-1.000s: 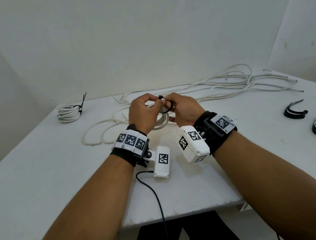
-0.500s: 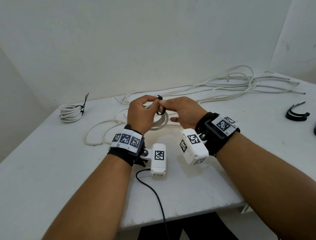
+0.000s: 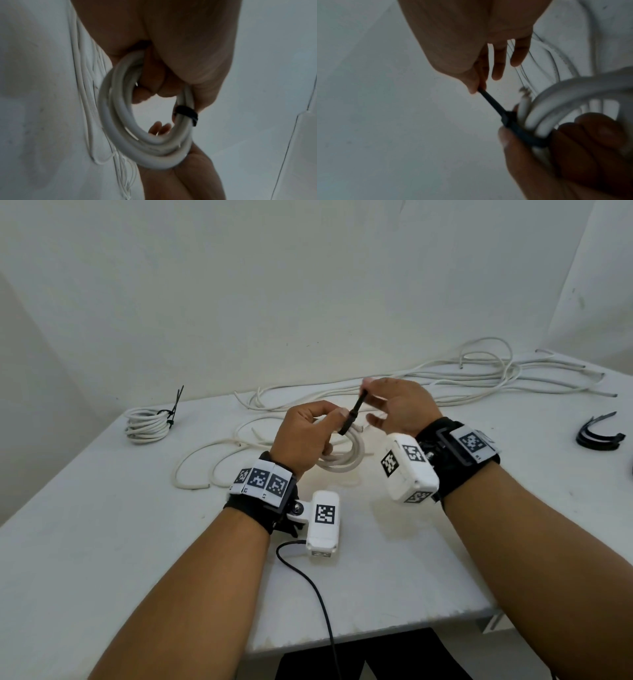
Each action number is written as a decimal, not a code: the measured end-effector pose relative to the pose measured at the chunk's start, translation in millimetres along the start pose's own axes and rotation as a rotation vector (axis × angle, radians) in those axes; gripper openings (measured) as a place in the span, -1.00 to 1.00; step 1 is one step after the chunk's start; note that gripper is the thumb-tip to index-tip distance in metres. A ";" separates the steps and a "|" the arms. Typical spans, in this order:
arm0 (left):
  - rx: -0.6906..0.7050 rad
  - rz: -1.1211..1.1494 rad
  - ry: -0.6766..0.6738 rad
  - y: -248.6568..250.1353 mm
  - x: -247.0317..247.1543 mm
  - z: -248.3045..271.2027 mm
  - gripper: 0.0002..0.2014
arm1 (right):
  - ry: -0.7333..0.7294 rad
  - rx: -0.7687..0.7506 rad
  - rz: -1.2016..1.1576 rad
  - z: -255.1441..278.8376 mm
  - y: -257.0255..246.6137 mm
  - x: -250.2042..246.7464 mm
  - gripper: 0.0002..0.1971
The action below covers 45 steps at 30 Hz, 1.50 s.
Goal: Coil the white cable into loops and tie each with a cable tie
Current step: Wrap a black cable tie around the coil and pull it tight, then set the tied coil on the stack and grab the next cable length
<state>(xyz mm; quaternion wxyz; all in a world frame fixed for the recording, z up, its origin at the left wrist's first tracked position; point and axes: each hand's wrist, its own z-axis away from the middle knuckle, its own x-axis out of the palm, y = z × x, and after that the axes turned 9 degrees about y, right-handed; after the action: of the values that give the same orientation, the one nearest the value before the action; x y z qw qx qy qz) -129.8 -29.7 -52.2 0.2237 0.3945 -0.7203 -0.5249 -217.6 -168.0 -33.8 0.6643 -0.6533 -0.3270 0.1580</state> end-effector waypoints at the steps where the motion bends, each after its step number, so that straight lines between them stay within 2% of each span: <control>1: -0.027 0.064 -0.009 0.0 1.5 0.0 -0.76 | 0.046 0.008 -0.029 -1.8 -1.0 -1.1 -0.92; 3: -0.062 0.151 -0.001 -0.3 4.1 -0.4 -0.70 | 0.086 0.047 -0.106 -1.8 1.2 1.3 -0.89; 4: -0.072 0.164 0.014 -0.9 4.7 -0.5 -0.68 | 0.060 0.073 -0.119 -0.9 3.6 3.7 -0.84; 6: -0.089 0.162 0.048 -2.8 2.6 -0.7 -0.69 | -0.088 0.135 -0.054 2.9 7.4 8.5 -0.75; 8: -0.120 0.172 0.052 -3.6 -1.6 -1.7 -0.75 | -0.200 0.114 0.004 5.6 9.2 10.1 -0.74; 13: -0.169 0.237 -0.026 3.3 4.6 -3.1 -0.72 | -0.057 -0.009 0.119 -2.8 0.2 2.7 -0.74; 18: -0.261 0.223 -0.078 8.6 -5.5 -4.3 -0.64 | -0.066 -0.048 0.205 3.5 0.6 13.2 -0.73; 23: -0.270 0.238 -0.008 15.1 -21.3 -13.1 -0.70 | -0.015 0.051 0.156 3.9 -7.4 37.9 -0.77; 26: -0.278 0.246 0.086 12.3 -50.7 -22.5 -0.66 | -0.083 0.188 0.159 6.6 -0.1 50.4 -0.73; 28: -0.294 0.321 0.136 9.6 -79.0 -29.2 -0.68 | -0.180 0.253 0.299 14.6 4.9 56.4 -0.76; 29: -0.297 0.344 0.153 9.8 -93.5 -31.3 -0.71 | -0.245 0.248 0.448 19.3 7.1 61.4 -0.80; 31: -0.291 0.289 0.187 7.3 -115.3 -34.7 -0.78 | -0.387 0.133 0.866 26.6 15.3 72.9 -0.80; 33: -0.256 0.108 0.246 3.0 -136.0 -32.6 -0.72 | -0.507 -0.030 1.259 36.2 26.4 90.1 -0.68; 35: -0.233 -0.159 0.270 -3.2 -156.9 -30.2 -0.67 | -0.536 -0.146 1.484 47.5 34.5 104.2 -0.51; 37: -0.239 -0.419 0.223 -10.1 -176.9 -29.8 -0.61 | -0.535 -0.153 1.584 53.6 41.7 111.9 -0.18; 40: -0.283 -0.590 0.195 -20.6 -205.5 -34.4 -0.65 | -0.569 -0.114 1.655 53.7 47.2 119.1 0.28; 42: -0.289 -0.739 0.221 -23.6 -221.6 -38.4 -0.66 | -0.596 -0.120 1.706 51.2 51.6 122.7 0.43; 45: -0.237 -0.870 0.295 -22.9 -240.9 -49.3 -0.69 | -0.610 -0.109 1.759 47.4 59.0 124.5 0.56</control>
<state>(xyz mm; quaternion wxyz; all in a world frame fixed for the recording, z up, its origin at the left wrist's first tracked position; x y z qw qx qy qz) 56.0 132.1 -34.2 0.1263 0.7017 -0.3836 -0.5869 -143.4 -46.7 -65.9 0.1598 -0.6267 0.1181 0.7535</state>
